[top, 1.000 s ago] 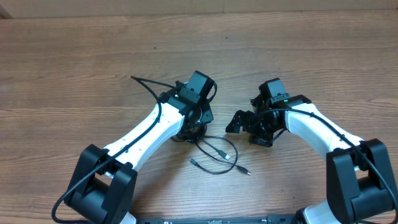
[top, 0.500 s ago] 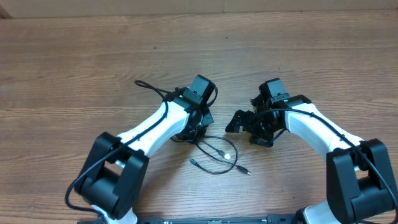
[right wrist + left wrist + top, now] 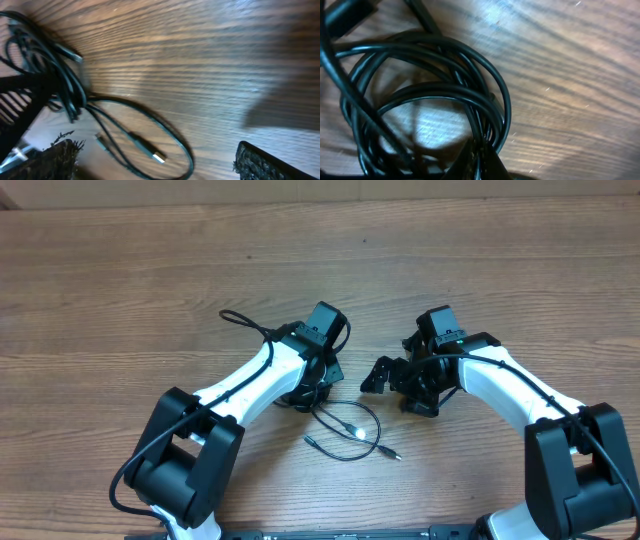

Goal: Untangle cables

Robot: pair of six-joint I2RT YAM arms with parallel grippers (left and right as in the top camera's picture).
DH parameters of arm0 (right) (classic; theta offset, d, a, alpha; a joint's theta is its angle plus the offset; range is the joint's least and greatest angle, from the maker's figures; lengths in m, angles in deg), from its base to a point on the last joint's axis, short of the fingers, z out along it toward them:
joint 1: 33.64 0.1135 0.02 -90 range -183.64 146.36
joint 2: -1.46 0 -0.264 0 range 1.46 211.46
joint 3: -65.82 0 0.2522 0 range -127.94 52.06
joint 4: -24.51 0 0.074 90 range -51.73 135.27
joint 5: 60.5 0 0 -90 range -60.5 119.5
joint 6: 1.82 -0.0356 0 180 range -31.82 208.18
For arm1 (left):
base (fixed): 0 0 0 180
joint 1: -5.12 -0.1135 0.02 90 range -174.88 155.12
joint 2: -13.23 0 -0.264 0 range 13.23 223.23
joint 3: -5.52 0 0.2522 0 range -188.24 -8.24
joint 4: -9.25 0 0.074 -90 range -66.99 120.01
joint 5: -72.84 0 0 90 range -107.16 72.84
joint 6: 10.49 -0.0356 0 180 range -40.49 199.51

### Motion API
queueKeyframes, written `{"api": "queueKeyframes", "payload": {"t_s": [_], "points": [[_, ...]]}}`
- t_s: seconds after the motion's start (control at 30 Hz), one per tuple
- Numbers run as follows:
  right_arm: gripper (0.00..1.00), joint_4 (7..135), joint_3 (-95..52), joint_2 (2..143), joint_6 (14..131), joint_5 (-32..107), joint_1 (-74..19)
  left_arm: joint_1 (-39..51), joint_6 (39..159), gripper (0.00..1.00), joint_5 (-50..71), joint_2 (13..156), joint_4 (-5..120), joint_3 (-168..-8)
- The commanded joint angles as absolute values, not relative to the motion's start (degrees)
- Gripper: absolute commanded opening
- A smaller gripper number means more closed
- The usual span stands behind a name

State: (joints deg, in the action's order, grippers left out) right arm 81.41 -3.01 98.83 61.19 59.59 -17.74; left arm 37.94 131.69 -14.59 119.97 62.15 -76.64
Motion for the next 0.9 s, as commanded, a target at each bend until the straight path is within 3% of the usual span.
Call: {"api": "queueKeyframes", "payload": {"t_s": [0.0,0.23,0.63,0.87], "points": [[1.0,80.7,-3.0,99.0,61.0,65.7,-17.5,36.5,128.7,0.04,-12.5,117.9,65.3,-80.2],[0.99,78.0,-3.0,99.0,61.0,74.5,-17.5,33.6,119.2,0.04,1.5,111.5,66.7,-81.8],[0.88,73.9,-3.0,99.0,61.0,79.3,-17.5,32.9,116.8,0.04,1.9,109.9,69.2,-81.7],[0.84,72.5,-3.0,99.0,59.1,71.2,-14.8,32.9,117.0,0.04,1.7,109.9,68.8,-81.7]]}}
